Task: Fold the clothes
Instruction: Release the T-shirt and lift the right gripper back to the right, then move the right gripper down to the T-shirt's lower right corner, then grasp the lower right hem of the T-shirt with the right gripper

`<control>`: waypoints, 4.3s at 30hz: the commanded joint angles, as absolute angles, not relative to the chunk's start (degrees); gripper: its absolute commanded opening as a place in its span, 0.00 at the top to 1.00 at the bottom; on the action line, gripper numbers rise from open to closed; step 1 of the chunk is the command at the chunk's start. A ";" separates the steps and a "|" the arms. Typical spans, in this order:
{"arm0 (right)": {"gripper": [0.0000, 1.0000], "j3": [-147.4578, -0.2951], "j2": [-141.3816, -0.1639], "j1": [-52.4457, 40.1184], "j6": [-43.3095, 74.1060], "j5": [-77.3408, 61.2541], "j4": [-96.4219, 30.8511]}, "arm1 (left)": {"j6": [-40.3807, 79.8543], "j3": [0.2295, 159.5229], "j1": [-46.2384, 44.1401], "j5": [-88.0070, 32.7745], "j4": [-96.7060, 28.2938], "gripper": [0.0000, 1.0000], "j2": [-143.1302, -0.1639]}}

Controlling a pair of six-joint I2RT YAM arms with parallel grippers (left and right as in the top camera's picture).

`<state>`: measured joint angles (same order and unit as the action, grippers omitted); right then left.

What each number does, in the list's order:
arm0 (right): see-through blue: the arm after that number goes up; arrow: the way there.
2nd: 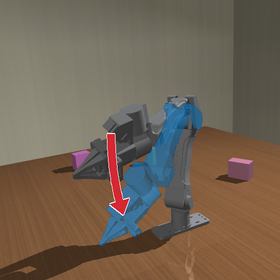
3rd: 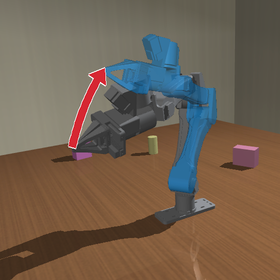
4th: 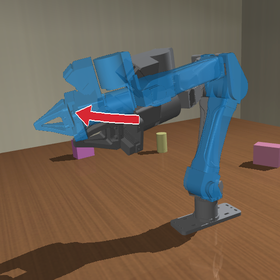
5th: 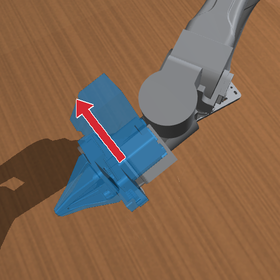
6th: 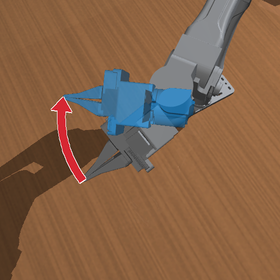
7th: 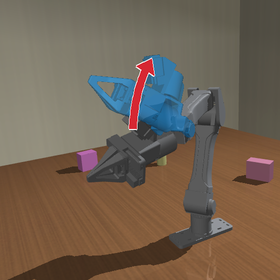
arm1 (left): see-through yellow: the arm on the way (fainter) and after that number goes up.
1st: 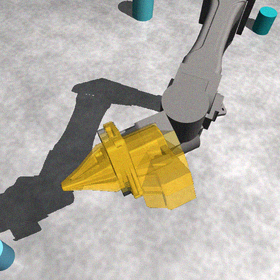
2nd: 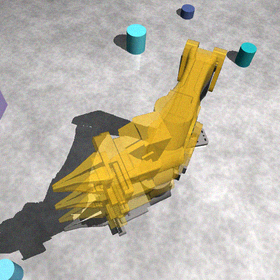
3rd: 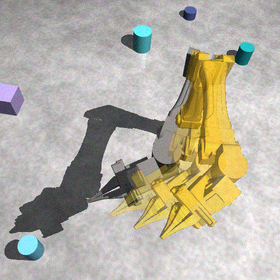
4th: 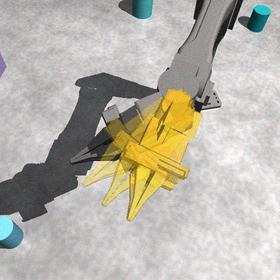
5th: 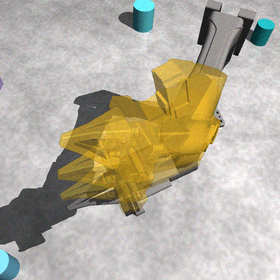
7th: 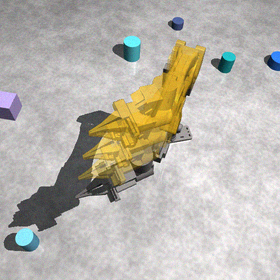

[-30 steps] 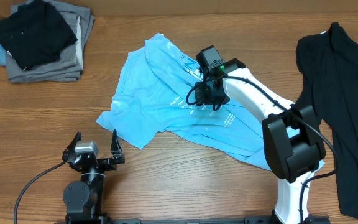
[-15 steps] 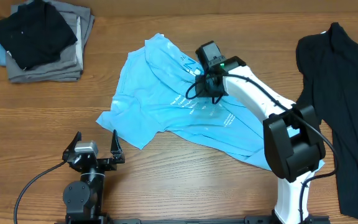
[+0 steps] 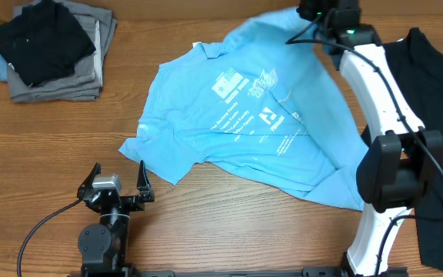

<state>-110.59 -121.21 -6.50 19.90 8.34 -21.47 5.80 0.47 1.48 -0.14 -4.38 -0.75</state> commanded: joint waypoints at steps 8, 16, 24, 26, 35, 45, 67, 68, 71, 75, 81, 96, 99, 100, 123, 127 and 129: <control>0.00 -118.10 -118.65 -1.61 20.14 8.12 -42.87 | 5.13 0.27 1.13 0.45 -4.36 0.00 -0.25; 0.00 -119.92 -113.54 3.88 20.08 16.32 -61.08 | 5.13 0.27 1.13 0.45 -4.36 0.00 -0.25; 0.66 -117.25 -122.08 12.91 10.17 -3.11 -63.29 | 5.13 0.27 1.13 0.45 -4.36 0.00 -0.25; 0.83 -117.25 -124.29 14.00 9.32 -5.37 -63.35 | 5.13 0.27 1.13 0.45 -4.36 0.00 -0.25; 0.96 -116.51 -130.98 14.31 9.15 -4.54 -69.14 | 5.13 0.27 1.13 0.45 -4.36 0.00 -0.25; 0.96 -108.60 -132.16 16.73 12.19 -3.60 -67.70 | 5.13 0.27 1.13 0.45 -4.36 0.00 -0.25; 0.96 -97.62 -132.14 24.93 18.28 12.62 -62.52 | 5.15 0.27 1.13 0.45 -4.36 0.00 -0.25; 0.96 -97.78 -132.11 25.63 19.70 14.79 -62.98 | 5.13 0.27 1.13 0.45 -4.36 0.00 -0.25; 0.96 -98.52 -131.98 27.92 21.30 17.93 -63.33 | 5.13 0.27 1.13 0.45 -4.36 0.00 -0.25; 0.96 -101.36 -130.63 30.00 21.98 18.00 -64.66 | 5.15 0.27 1.13 0.45 -4.36 0.00 -0.25; 0.95 -110.59 -122.74 30.35 32.16 17.91 -74.91 | 5.13 0.27 1.13 0.47 -4.36 0.00 -0.25; 0.00 -112.49 -94.00 10.55 28.75 5.54 -80.01 | 5.13 0.27 1.13 0.45 -4.36 0.00 -0.25; 0.00 -112.46 -90.54 5.72 28.73 8.14 -84.36 | 5.13 0.27 1.13 0.45 -4.36 0.00 -0.25; 0.00 -112.46 -89.95 3.62 28.71 8.05 -87.37 | 5.13 0.27 1.13 0.45 -4.36 0.00 -0.25; 0.00 -67.99 -90.13 -2.28 28.05 1.78 -77.58 | 6.50 0.27 1.10 -2.48 -4.21 0.00 -0.25; 0.06 -62.46 -90.13 -2.28 28.93 -1.72 -70.87 | 7.99 0.27 1.08 -3.46 -4.16 0.00 -0.25; 0.12 -60.20 -90.13 -2.26 30.70 -1.58 -67.61 | 7.97 0.27 1.08 -3.44 -4.19 0.00 -0.25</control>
